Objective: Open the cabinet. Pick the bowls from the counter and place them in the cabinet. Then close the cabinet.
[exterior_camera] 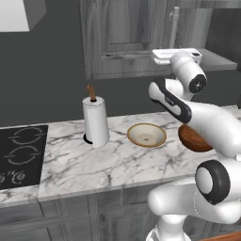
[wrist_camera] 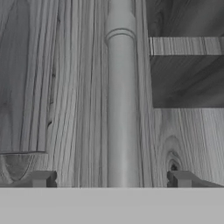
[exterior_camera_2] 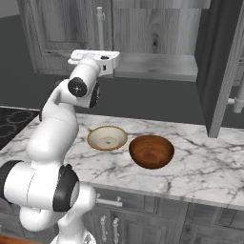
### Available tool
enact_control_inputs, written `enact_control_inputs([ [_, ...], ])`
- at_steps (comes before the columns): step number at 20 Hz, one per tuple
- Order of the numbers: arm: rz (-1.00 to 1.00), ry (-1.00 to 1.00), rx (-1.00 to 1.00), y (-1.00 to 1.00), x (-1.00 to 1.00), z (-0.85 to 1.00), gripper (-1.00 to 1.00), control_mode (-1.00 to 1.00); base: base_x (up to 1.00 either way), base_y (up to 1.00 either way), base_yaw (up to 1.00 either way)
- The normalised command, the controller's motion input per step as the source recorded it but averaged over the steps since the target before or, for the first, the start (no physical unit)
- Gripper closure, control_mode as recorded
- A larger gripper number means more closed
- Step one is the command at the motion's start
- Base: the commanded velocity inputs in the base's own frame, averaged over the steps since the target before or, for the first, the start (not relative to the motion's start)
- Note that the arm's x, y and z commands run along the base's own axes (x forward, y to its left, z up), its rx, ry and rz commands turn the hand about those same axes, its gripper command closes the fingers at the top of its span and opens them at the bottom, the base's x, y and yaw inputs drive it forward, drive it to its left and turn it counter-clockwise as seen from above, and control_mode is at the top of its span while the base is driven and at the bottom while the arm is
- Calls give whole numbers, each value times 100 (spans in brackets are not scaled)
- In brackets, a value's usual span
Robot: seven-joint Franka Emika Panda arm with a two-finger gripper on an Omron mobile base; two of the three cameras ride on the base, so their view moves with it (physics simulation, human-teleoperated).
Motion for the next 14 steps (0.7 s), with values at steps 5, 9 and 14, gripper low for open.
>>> enact_control_inputs([
  [5,0,0,0,-11,22,0,-100,-100,0,0,0],
  [9,0,0,0,-11,23,-1,-100,-100,0,0,0],
  [14,0,0,0,-6,15,-4,100,-100,0,0,0],
])
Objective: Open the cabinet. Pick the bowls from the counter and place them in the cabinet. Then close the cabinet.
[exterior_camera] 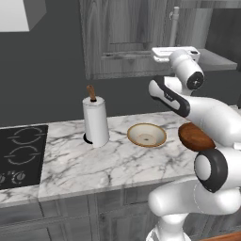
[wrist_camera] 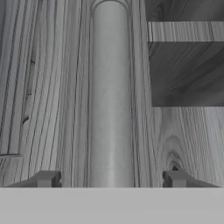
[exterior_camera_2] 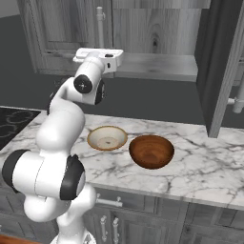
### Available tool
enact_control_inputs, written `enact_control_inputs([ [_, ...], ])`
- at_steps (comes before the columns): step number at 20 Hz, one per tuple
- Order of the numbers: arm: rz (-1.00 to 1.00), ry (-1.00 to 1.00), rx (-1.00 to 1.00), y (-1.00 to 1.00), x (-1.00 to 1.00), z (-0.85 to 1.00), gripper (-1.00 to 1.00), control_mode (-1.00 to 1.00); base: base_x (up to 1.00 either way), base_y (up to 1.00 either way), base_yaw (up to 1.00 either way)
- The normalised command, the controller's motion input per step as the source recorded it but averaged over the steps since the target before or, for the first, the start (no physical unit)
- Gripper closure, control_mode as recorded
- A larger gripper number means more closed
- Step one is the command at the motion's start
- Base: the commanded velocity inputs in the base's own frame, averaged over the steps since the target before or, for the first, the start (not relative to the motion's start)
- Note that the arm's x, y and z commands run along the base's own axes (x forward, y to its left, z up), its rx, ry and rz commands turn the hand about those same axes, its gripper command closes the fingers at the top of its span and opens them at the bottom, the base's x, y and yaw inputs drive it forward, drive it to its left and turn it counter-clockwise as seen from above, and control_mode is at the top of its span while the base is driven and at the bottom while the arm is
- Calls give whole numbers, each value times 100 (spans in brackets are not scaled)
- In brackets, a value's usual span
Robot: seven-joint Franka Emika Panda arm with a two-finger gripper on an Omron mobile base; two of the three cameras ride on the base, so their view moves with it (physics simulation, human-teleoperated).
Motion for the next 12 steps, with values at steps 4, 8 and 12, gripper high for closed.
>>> enact_control_inputs([
  [4,0,0,0,-10,3,-1,100,-100,0,0,0],
  [8,0,0,0,-12,0,0,100,-100,0,0,0],
  [12,0,0,0,-6,9,0,100,-100,0,0,0],
])
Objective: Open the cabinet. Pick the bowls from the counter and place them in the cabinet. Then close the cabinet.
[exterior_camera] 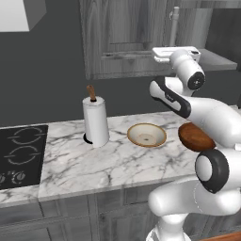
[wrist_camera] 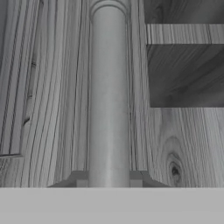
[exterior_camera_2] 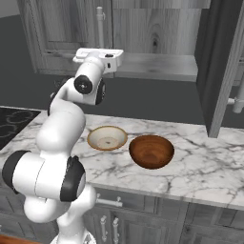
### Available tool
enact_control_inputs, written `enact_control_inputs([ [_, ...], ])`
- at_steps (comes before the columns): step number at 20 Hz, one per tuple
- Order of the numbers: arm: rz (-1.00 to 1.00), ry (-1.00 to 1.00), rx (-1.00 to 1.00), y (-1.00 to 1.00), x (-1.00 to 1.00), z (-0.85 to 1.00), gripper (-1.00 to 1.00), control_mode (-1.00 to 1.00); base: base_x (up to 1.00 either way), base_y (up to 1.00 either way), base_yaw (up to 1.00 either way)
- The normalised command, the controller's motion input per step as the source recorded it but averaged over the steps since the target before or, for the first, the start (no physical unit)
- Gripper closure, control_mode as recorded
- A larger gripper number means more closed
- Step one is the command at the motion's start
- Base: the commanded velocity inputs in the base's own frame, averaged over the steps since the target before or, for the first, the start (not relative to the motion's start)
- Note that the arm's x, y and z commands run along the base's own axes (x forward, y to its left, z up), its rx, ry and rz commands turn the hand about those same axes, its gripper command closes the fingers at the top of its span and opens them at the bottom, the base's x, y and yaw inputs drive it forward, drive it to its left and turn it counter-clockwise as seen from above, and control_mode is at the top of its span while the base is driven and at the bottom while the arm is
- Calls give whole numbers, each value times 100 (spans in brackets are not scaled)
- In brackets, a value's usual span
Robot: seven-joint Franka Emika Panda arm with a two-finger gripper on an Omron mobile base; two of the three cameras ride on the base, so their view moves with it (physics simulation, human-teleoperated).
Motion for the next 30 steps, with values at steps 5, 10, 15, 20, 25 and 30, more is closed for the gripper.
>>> enact_control_inputs([
  [5,0,6,0,-3,51,-6,100,-100,0,0,0],
  [10,4,12,0,0,88,-29,100,-100,0,0,0],
  [15,10,2,0,0,87,-53,100,-100,0,0,0],
  [20,6,-9,0,8,-65,-13,100,-100,0,0,0],
  [25,0,-18,0,90,-100,0,100,-100,0,0,0],
  [30,4,9,0,100,-90,12,100,-100,0,0,0],
])
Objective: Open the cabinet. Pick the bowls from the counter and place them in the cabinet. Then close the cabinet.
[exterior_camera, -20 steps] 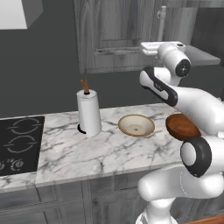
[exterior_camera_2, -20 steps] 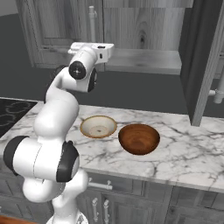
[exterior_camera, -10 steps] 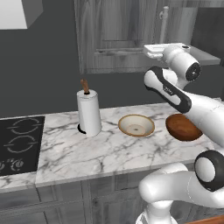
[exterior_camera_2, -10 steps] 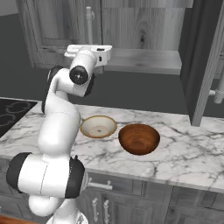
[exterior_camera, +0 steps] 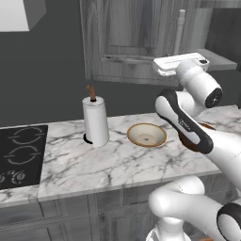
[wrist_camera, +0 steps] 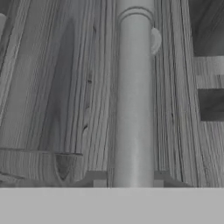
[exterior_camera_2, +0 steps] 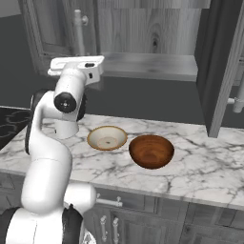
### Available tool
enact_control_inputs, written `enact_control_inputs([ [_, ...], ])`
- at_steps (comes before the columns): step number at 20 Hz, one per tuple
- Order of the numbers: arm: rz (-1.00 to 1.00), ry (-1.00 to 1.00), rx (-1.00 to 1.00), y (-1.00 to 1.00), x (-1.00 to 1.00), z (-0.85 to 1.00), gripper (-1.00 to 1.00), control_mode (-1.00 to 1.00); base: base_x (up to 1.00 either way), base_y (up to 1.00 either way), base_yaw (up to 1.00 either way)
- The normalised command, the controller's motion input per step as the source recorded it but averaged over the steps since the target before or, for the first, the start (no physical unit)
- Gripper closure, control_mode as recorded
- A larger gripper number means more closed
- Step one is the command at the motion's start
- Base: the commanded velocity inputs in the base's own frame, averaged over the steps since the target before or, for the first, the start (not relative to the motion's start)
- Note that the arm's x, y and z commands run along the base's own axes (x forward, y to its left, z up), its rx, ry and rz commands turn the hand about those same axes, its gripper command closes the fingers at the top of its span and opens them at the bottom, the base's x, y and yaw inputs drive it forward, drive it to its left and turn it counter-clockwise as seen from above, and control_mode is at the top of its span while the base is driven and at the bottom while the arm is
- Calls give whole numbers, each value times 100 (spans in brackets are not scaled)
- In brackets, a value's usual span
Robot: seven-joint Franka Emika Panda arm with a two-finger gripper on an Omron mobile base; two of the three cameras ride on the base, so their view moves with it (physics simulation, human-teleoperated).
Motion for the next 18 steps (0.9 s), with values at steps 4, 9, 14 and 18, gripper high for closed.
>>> enact_control_inputs([
  [4,15,32,-4,100,-36,20,100,-100,0,0,0],
  [9,1,36,-5,100,-14,7,100,-100,0,0,0],
  [14,0,24,0,100,-83,-1,100,-100,0,0,0],
  [18,-1,0,2,100,-100,-20,100,-100,0,0,0],
])
